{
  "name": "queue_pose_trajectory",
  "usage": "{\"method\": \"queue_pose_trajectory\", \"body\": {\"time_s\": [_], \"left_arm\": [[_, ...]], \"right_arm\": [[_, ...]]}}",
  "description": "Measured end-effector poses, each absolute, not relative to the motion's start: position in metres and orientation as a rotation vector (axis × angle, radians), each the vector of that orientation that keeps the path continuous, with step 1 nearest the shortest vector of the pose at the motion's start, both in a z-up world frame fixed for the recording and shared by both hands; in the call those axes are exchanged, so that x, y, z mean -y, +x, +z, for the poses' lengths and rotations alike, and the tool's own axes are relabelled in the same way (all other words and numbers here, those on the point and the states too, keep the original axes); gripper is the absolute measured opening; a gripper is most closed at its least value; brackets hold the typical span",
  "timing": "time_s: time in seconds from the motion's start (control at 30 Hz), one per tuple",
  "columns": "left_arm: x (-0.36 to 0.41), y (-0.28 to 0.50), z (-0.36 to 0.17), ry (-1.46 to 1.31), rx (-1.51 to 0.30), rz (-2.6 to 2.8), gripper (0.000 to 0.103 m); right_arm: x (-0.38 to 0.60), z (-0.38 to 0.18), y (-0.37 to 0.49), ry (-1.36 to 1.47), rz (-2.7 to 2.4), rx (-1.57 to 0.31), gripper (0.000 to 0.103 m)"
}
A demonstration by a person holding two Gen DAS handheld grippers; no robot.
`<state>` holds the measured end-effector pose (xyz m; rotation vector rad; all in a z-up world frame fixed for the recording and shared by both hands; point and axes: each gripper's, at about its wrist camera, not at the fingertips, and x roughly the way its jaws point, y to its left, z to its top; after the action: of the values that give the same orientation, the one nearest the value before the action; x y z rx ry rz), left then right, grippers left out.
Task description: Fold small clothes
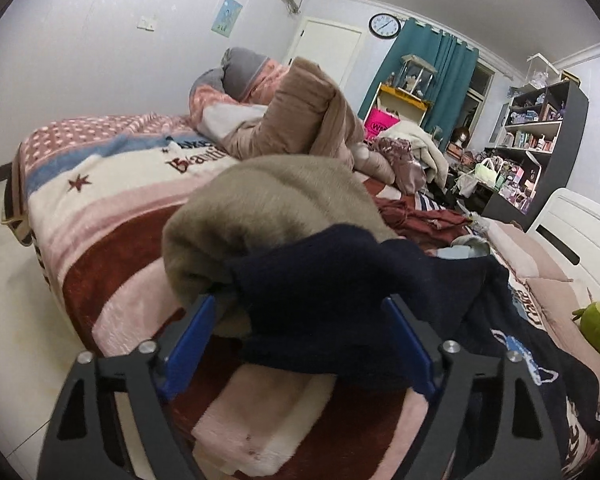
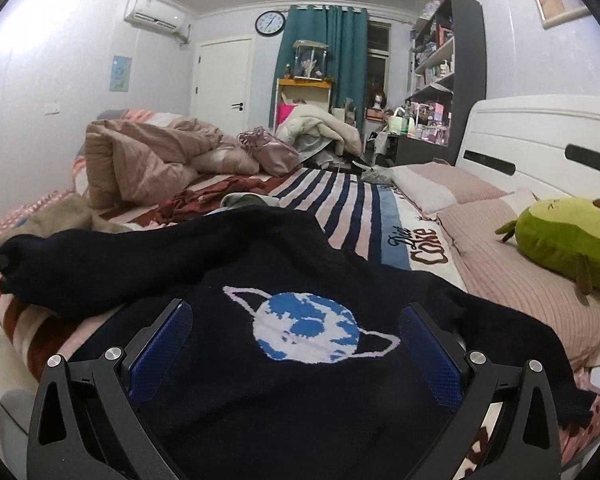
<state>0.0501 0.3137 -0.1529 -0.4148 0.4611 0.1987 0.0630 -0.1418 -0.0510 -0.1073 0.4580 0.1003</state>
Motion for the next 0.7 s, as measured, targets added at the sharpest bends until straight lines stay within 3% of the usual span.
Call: {"method": "queue_pose_trajectory", "body": {"time_s": [0.1,0.17,0.4,0.6,0.7], "left_arm": [[-0.312,0.050,-0.159,-0.422,-0.484,0.171,0.070],[-0.308,0.051,-0.160,-0.430,-0.495,0.147,0.059],[-0.296,0.056,-0.161,-0.427,-0.503,0.118,0.047],[-0.284,0.058,-0.154,-0.382,-0.513,0.100,0.018],[-0.275,0.056,-0.146,-0.345,-0.501,0.117,0.013]], "right_arm": [[0.136,-0.051,0.064,-0.123,0.103,-0.459,0.103],[0.134,-0.051,0.065,-0.126,0.104,-0.463,0.103],[0.132,-0.052,0.066,-0.119,0.108,-0.471,0.103],[0.143,-0.064,0.070,-0.059,0.103,-0.505,0.103],[0.147,-0.067,0.069,-0.051,0.114,-0.511,0.103]]}}
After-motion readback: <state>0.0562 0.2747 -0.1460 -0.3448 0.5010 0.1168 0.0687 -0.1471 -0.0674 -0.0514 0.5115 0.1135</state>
